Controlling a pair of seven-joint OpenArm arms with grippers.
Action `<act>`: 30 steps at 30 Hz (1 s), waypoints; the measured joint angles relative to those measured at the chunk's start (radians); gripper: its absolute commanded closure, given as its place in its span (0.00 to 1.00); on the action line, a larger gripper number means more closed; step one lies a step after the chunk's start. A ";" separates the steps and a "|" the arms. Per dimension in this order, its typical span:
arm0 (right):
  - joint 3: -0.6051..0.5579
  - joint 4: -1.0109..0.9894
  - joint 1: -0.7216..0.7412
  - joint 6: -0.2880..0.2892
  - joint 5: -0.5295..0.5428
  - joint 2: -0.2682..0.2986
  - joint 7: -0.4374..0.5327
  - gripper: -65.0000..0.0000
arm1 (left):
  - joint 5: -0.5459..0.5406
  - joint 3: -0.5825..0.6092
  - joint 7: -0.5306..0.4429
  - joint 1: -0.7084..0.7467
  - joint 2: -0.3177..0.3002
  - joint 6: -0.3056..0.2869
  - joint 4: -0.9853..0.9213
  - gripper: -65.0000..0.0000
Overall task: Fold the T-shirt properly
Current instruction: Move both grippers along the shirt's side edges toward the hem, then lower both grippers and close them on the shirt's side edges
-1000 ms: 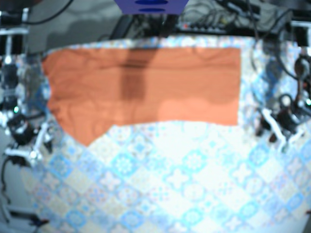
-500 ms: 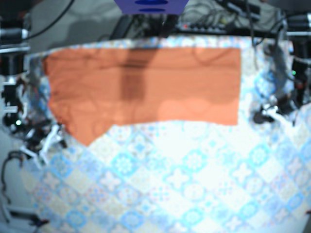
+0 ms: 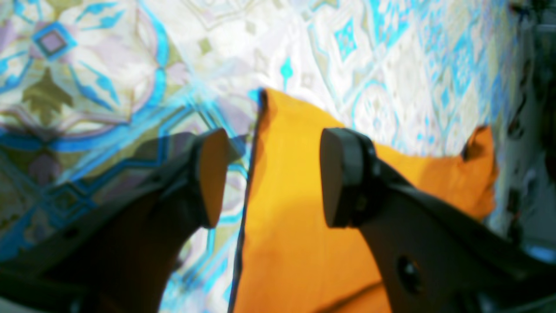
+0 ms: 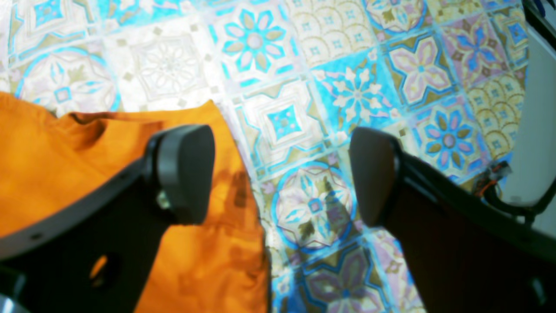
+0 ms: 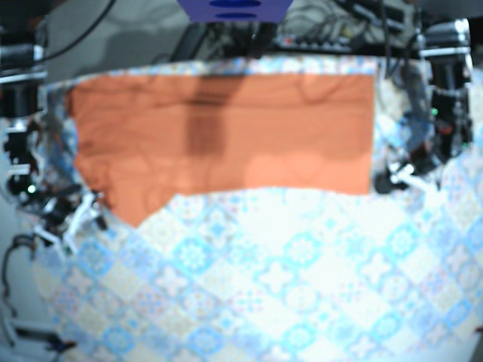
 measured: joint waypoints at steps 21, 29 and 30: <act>0.002 0.001 -0.003 -0.001 -0.002 0.001 -0.002 0.28 | -0.002 -0.053 -0.094 -0.132 0.069 0.004 -0.256 0.49; 0.002 0.010 -0.025 0.000 -0.003 0.000 -0.003 0.28 | -0.005 -0.053 -0.113 -0.158 0.080 0.002 -0.294 0.49; 0.002 0.016 -0.027 0.000 -0.003 0.000 -0.005 0.28 | -0.005 -0.053 -0.113 -0.159 0.085 0.002 -0.294 0.49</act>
